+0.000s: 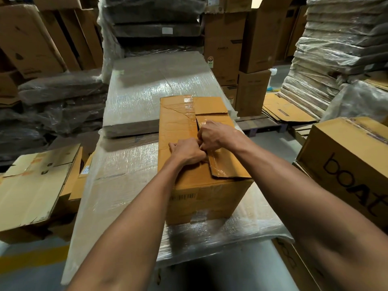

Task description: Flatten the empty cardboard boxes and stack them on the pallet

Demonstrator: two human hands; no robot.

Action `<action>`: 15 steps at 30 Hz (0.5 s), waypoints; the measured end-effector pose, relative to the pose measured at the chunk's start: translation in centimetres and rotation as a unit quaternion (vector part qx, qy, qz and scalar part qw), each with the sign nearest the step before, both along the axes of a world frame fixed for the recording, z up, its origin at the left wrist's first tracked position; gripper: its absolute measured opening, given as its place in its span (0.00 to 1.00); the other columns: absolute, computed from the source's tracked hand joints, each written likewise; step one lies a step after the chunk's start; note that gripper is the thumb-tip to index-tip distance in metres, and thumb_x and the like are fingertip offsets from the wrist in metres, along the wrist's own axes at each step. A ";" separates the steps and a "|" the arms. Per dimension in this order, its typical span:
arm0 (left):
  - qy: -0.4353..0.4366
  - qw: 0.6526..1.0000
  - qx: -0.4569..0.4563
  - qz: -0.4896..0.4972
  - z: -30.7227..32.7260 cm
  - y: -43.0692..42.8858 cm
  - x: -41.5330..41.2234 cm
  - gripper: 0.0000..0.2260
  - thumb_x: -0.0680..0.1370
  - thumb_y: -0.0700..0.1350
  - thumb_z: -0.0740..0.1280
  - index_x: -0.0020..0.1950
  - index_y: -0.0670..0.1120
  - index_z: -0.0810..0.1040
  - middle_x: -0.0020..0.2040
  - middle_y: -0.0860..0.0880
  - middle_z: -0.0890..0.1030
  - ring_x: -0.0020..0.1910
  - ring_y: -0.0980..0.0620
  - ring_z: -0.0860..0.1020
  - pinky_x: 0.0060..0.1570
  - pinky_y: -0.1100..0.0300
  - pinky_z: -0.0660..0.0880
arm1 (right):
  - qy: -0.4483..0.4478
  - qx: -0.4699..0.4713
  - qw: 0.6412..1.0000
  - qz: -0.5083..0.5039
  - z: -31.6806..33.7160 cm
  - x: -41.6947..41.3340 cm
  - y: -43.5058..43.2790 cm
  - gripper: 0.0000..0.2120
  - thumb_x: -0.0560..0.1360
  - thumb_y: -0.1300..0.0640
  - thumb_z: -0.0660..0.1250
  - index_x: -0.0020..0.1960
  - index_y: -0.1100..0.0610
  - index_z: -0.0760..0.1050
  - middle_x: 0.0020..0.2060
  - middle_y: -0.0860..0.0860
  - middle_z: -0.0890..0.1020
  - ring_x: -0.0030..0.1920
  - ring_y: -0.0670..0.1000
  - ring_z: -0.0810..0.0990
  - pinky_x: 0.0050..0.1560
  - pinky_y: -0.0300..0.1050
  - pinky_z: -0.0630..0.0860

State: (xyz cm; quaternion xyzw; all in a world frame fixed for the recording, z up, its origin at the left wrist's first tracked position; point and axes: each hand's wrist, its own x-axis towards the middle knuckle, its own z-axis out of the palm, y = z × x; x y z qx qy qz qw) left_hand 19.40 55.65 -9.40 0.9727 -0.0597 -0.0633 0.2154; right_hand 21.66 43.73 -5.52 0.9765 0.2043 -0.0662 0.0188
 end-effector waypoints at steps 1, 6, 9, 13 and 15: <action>0.009 1.000 -0.017 0.006 0.2 0.1 0.0 0.09 0.75 0.48 0.69 0.55 0.52 0.80 0.42 0.52 0.77 0.55 0.47 0.75 0.65 0.46 0.59 | 0.004 0.007 1.000 0.003 0.3 0.0 -0.1 0.10 0.77 0.53 0.68 0.49 0.60 0.83 0.46 0.55 0.83 0.46 0.56 0.81 0.39 0.46 0.76; -0.014 0.997 -0.072 0.024 2.2 1.2 -1.2 0.14 0.69 0.55 0.79 0.43 0.51 0.77 0.43 0.54 0.79 0.52 0.48 0.76 0.60 0.49 0.63 | 0.032 0.071 0.997 0.001 2.7 0.8 -1.9 0.14 0.81 0.52 0.67 0.63 0.57 0.81 0.56 0.53 0.83 0.46 0.49 0.80 0.35 0.36 0.73; -0.113 0.991 -0.073 0.010 4.5 1.2 -4.4 0.17 0.67 0.54 0.81 0.39 0.53 0.73 0.41 0.57 0.77 0.44 0.56 0.74 0.56 0.53 0.64 | 0.063 0.149 0.986 -0.032 3.7 1.8 -3.2 0.14 0.81 0.52 0.67 0.65 0.54 0.81 0.56 0.52 0.82 0.50 0.53 0.82 0.43 0.48 0.84; -0.261 0.959 0.069 -0.091 7.0 0.3 -11.0 0.16 0.73 0.50 0.76 0.40 0.52 0.68 0.44 0.57 0.72 0.40 0.56 0.70 0.37 0.64 0.60 | 0.055 0.141 0.988 -0.030 4.4 2.0 -3.4 0.14 0.81 0.53 0.67 0.64 0.55 0.81 0.56 0.54 0.82 0.48 0.55 0.82 0.44 0.52 0.85; -0.280 0.942 0.111 -0.146 6.6 -0.7 -14.1 0.13 0.76 0.45 0.72 0.45 0.52 0.67 0.47 0.55 0.69 0.43 0.53 0.72 0.35 0.64 0.59 | 0.045 0.103 0.994 -0.017 4.2 1.7 -2.7 0.14 0.82 0.51 0.65 0.64 0.56 0.81 0.57 0.56 0.83 0.47 0.53 0.82 0.41 0.49 0.83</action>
